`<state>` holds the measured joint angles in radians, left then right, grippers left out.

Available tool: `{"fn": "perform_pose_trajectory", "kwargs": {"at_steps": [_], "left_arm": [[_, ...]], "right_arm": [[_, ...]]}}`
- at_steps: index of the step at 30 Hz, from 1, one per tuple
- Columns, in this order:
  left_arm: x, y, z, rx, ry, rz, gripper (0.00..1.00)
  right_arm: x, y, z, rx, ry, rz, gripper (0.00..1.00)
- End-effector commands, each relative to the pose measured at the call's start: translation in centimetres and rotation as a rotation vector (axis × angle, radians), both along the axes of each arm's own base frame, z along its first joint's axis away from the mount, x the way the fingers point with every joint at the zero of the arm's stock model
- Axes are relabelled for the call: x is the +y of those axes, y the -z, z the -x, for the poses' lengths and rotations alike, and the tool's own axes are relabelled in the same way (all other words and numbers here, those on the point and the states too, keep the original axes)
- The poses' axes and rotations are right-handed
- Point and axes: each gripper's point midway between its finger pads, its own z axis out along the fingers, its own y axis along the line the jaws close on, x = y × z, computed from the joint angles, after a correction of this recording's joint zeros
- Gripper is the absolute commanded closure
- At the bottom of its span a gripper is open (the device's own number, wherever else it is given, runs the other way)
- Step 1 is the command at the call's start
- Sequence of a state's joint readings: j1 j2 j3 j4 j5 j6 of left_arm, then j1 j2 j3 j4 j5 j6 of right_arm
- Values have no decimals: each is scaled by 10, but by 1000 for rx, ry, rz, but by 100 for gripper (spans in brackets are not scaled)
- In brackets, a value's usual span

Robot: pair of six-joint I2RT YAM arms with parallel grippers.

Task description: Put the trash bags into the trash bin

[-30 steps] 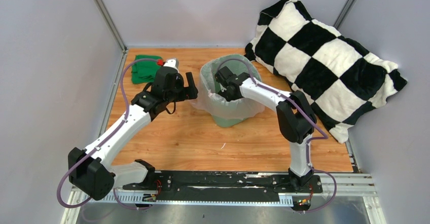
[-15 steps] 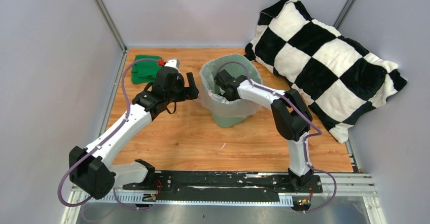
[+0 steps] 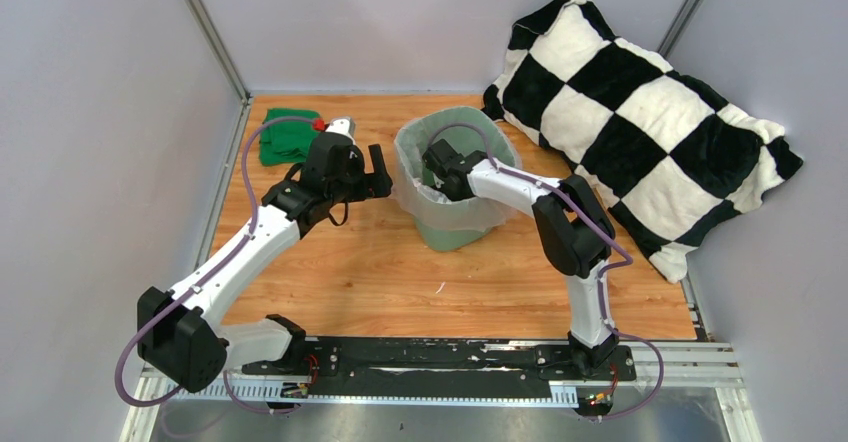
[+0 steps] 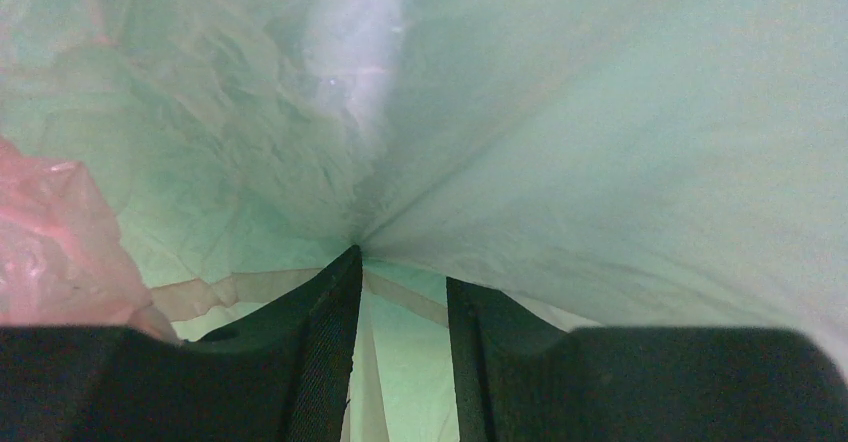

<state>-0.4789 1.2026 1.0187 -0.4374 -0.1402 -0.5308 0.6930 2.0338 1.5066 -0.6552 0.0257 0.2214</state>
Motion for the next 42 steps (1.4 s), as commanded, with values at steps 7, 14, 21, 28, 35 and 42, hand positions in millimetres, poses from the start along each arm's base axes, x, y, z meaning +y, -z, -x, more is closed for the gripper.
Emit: {"fn": "perform_pose_trajectory", "kwargs": {"at_steps": [7, 14, 21, 28, 35, 42], "left_arm": [[-5, -5, -3, 1, 20, 15, 0], [-7, -6, -3, 8, 25, 22, 0], [-9, -6, -3, 13, 32, 29, 0], [-10, -8, -3, 10, 37, 31, 0], [-11, -8, -4, 11, 41, 33, 0], [-11, -16, -1, -3, 50, 44, 0]], "right_arm": [[-21, 36, 20, 78, 46, 68, 56], [-7, 2, 20, 70, 34, -18, 51], [-4, -28, 19, 58, 29, -47, 48], [-8, -40, 15, 35, 45, -24, 47], [-13, -41, 9, 14, 51, 16, 47], [-15, -35, 9, 11, 60, 25, 47]]}}
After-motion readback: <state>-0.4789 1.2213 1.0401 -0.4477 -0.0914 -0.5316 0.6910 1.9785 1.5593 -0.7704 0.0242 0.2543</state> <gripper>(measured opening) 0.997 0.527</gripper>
